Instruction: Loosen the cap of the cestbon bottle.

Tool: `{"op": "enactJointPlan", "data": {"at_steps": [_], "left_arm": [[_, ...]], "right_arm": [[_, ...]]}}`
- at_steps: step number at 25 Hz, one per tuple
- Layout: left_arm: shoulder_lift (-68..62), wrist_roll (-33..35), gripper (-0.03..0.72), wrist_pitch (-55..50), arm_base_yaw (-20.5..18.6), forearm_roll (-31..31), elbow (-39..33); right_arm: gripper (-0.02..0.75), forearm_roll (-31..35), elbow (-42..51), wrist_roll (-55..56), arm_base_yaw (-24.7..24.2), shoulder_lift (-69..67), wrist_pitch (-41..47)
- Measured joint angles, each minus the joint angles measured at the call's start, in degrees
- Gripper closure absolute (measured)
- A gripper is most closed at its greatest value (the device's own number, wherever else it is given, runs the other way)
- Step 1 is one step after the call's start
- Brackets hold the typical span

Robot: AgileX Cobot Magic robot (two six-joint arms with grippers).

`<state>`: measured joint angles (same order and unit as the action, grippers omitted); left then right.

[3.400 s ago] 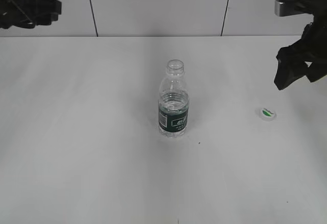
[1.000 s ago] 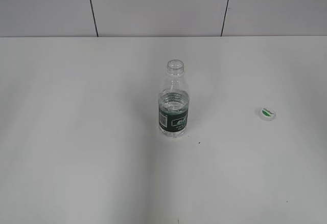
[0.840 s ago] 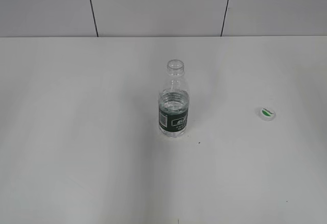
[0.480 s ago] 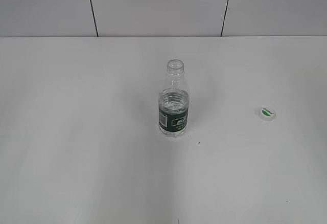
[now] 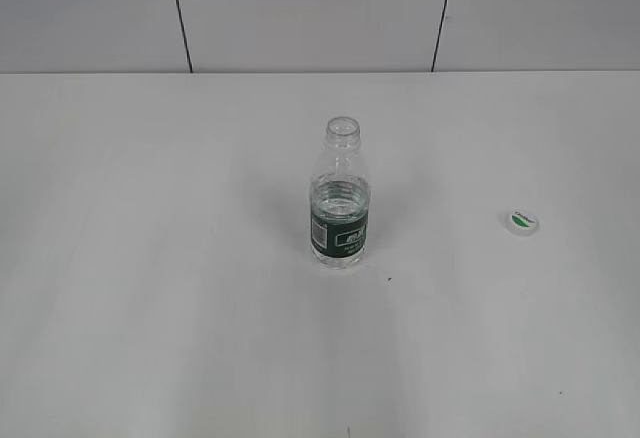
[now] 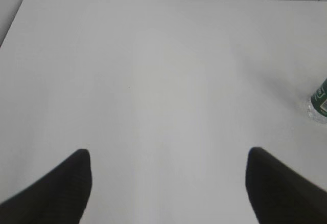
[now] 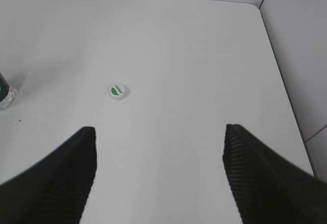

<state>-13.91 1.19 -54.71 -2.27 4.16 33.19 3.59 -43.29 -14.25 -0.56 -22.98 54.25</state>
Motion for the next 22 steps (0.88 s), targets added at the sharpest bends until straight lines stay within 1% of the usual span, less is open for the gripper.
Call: {"op": "enactJointPlan", "data": {"at_steps": [6,9,12,17,19,22], "left_arm": [[0.0,0.0,0.129,-0.9,0.2,0.2,0.0],[0.6,1.2,0.135,-1.9,0.5,0.4,0.0],[3.2,2.8,0.173,-2.5,0.5,1.8,0.0],[10.0,3.3,0.276,-5.0,0.5,1.9,0.0],[12.7,3.4,0.298,-6.7,0.5,1.9,0.0],[14.2,3.4,0.308,-9.6,0.5,1.4,-0.1]], "right_arm": [[0.148,-0.4,5.3,0.0,0.0,11.0,0.6],[0.148,-0.9,6.6,0.0,0.0,15.6,2.1],[0.148,-1.7,7.8,0.1,0.0,20.0,3.5],[0.148,-2.4,8.7,0.1,0.0,23.3,6.5],[0.148,-2.5,8.7,0.1,0.0,23.3,8.1],[0.148,-2.5,8.9,0.2,0.0,23.3,10.6]]}}
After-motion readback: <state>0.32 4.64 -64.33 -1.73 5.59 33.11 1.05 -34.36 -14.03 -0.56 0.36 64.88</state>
